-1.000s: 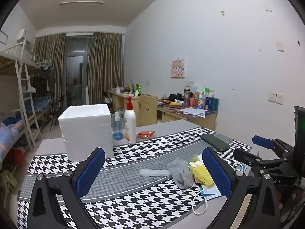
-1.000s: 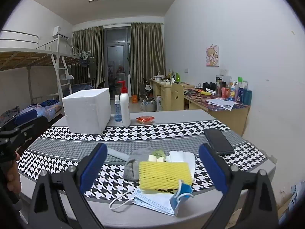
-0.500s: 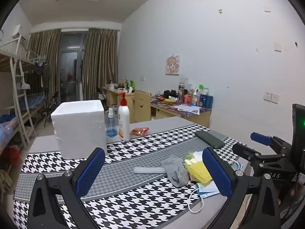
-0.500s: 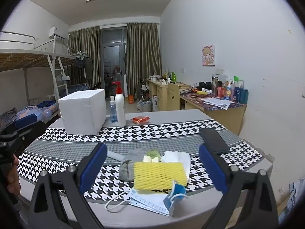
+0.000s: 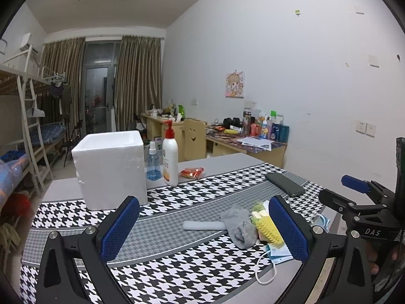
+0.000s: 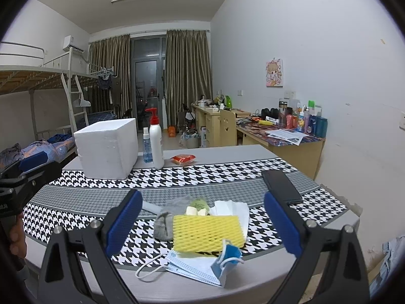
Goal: Organize soft objects
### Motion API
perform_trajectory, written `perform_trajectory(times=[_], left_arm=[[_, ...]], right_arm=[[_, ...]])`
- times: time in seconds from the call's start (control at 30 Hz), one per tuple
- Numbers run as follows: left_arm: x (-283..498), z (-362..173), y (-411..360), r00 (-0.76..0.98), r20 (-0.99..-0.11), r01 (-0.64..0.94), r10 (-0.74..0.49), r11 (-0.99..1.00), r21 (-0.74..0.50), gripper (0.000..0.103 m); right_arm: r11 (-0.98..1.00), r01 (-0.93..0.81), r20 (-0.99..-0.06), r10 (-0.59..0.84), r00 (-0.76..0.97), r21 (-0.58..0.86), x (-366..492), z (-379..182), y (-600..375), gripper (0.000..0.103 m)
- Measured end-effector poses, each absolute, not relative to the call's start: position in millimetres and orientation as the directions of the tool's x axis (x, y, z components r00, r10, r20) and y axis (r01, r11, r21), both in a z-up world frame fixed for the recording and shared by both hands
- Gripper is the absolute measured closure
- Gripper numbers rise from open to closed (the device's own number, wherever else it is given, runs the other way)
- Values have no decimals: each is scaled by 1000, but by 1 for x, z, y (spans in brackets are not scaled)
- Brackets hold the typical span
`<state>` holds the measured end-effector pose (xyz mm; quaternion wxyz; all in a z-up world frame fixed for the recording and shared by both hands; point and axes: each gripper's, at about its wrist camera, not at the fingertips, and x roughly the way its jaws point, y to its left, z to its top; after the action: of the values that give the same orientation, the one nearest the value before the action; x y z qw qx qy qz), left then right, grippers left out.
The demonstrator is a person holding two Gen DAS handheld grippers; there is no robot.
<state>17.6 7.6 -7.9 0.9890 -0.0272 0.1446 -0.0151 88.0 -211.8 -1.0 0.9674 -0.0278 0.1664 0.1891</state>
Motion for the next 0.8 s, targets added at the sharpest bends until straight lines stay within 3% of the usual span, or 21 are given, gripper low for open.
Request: perform_trajectory(times=[0.8], left_arm=[[22, -12, 5, 954, -297, 28, -42, 998, -51, 1]], right_arm=[[932, -363, -340, 343, 876, 7, 89, -4, -214, 4]])
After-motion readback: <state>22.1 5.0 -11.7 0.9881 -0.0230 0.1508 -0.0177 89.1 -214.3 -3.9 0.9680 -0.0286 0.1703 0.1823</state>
